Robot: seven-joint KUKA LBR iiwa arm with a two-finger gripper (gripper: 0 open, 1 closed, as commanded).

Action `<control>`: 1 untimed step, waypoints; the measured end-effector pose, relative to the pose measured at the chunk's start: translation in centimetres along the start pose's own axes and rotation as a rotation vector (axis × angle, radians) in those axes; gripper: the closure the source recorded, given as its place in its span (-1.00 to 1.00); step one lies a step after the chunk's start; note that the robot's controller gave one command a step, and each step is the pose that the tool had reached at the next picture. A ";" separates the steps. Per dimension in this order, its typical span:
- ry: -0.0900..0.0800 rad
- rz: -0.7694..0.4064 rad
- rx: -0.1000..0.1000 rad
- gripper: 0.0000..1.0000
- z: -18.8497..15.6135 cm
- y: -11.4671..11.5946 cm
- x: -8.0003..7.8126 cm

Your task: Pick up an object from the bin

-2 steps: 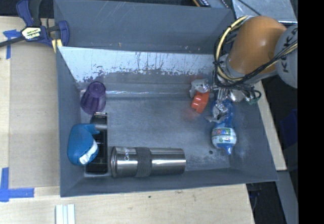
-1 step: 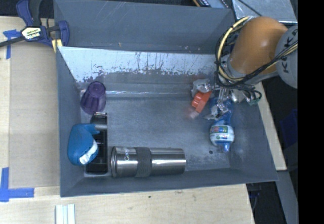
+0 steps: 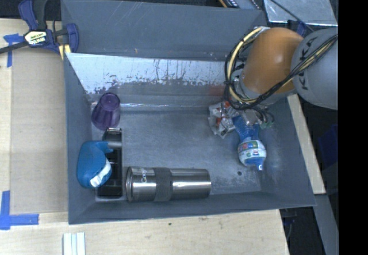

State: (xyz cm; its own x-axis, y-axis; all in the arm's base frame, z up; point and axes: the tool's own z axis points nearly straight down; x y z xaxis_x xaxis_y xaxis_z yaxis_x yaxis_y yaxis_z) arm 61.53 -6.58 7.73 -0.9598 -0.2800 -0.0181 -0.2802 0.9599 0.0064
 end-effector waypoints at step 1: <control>0.000 0.000 0.000 1.00 0.0 0.0 0.0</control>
Offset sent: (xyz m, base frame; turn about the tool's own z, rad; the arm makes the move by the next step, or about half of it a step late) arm -0.0302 0.0259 0.0979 -0.0121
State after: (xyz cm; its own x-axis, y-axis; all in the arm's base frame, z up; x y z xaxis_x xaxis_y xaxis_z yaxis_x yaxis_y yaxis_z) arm 61.53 -6.58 7.74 -0.9598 -0.2801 -0.0180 -0.2802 0.9599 0.0063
